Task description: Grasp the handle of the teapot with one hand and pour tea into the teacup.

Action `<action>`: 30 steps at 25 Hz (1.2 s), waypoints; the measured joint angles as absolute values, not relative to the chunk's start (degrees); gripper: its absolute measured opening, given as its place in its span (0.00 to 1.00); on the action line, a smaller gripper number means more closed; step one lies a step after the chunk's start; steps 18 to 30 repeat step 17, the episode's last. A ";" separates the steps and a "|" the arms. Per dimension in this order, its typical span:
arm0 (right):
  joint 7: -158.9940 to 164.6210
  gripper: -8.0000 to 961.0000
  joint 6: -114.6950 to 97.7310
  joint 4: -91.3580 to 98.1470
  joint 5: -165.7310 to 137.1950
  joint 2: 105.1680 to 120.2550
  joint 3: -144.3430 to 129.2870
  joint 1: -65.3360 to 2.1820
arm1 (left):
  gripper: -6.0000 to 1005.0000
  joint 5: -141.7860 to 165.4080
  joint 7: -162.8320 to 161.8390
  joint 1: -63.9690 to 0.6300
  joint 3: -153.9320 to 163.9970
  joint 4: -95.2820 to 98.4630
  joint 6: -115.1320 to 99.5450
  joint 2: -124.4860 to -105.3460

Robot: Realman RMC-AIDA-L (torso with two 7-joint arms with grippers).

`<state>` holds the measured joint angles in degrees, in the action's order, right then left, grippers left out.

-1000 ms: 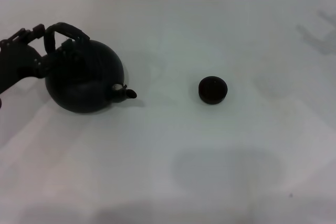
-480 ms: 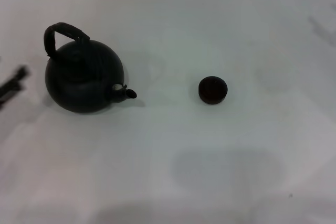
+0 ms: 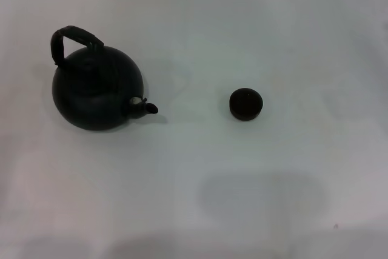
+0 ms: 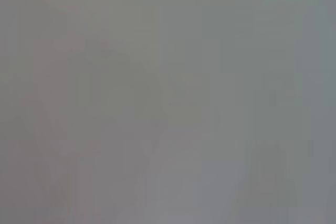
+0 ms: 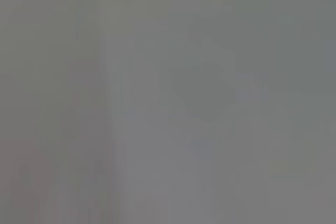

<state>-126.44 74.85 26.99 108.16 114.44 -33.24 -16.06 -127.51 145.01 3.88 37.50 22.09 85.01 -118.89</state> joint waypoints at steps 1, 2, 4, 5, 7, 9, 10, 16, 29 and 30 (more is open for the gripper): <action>-130.09 0.90 76.46 23.29 110.00 114.48 -32.28 -16.03 | 0.79 -127.55 145.18 3.28 35.61 21.00 85.23 -118.86; -130.09 0.90 76.46 23.29 110.00 114.48 -32.28 -16.03 | 0.79 -127.54 145.21 2.85 34.31 20.20 85.36 -118.85; -137.59 0.90 80.25 15.98 114.43 114.50 -30.79 -16.09 | 0.79 -127.59 145.34 2.22 32.12 18.96 85.74 -118.83; -141.23 0.90 81.98 11.90 116.61 114.53 -30.30 -16.21 | 0.79 -127.62 145.43 2.04 31.69 18.83 85.94 -118.83; -147.66 0.90 84.38 5.42 119.72 114.63 -29.87 -16.39 | 0.79 -127.83 145.48 1.30 30.57 18.69 86.47 -118.78; -151.09 0.90 85.19 1.59 120.29 114.72 -29.92 -16.47 | 0.79 -128.02 145.32 0.63 29.92 18.63 86.76 -118.66; -151.94 0.90 85.39 0.20 120.27 114.73 -30.05 -16.53 | 0.79 -128.10 145.20 0.27 29.74 18.73 86.86 -118.54; -157.96 0.90 85.58 -5.05 119.79 114.85 -30.45 -16.21 | 0.79 -128.26 145.26 -1.14 29.12 19.63 86.94 -118.39; -159.76 0.90 85.35 -5.64 119.79 114.86 -30.49 -16.16 | 0.79 -128.26 145.37 -1.29 29.10 19.63 86.86 -118.38; -159.76 0.90 85.35 -5.64 119.79 114.86 -30.49 -16.16 | 0.79 -128.26 145.37 -1.29 29.10 19.63 86.86 -118.38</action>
